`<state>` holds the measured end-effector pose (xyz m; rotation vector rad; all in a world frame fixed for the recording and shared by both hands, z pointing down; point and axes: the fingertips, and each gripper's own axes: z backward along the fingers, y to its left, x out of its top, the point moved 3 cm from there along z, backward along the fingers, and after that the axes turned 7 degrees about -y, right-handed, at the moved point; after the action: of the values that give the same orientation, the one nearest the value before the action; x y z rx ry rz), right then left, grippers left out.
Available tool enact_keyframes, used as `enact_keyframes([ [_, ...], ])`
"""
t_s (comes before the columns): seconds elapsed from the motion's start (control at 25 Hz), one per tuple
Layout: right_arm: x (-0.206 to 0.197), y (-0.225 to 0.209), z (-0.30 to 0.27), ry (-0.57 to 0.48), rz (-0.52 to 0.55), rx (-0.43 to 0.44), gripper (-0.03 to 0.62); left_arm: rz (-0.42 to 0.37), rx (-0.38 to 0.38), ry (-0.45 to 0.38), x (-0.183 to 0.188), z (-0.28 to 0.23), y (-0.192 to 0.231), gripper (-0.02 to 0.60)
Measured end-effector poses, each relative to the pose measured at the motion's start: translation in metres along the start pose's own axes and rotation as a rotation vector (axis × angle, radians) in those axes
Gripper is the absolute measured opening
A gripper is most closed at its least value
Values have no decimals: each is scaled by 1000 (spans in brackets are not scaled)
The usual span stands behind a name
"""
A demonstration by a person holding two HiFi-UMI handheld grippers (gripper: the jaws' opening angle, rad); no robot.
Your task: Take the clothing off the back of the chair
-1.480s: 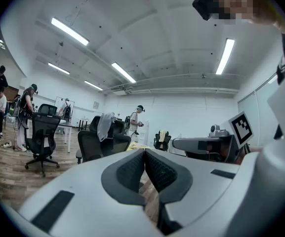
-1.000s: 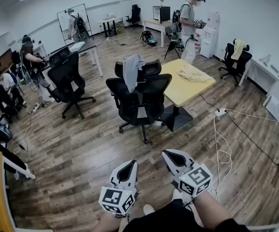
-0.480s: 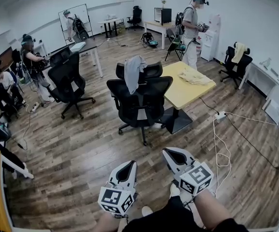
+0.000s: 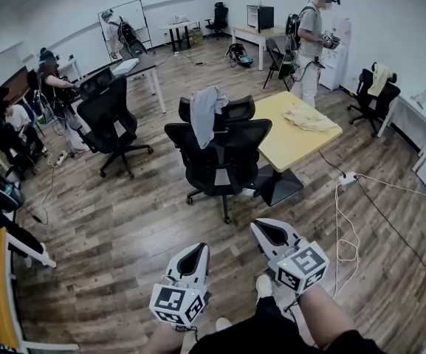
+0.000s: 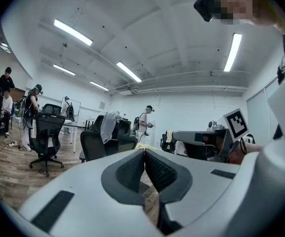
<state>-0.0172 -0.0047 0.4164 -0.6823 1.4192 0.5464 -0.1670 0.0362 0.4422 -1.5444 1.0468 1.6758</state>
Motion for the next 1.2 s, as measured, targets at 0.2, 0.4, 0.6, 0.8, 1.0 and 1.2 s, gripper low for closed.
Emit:
enact_keyframes([
  [0.2,3,-44,-23,5,-13,34,12,-6,34,6,2,-44,6,18],
  [0.4,6,-86,-48,-1,-20,71,12,-25,61,-1,9,-89,12,18],
  [0.6,14,-124,-69,-10,-22,107,12,-40,99,-12,17,-128,17,18],
  [0.8,24,-157,-79,-17,-15,138,12,-55,132,-32,26,-162,16,18],
  [1.0,34,-185,-83,-31,-13,164,12,-68,169,-51,37,-187,13,18],
  [1.2,38,-210,-88,-34,-17,186,12,-79,206,-63,43,-210,14,18],
])
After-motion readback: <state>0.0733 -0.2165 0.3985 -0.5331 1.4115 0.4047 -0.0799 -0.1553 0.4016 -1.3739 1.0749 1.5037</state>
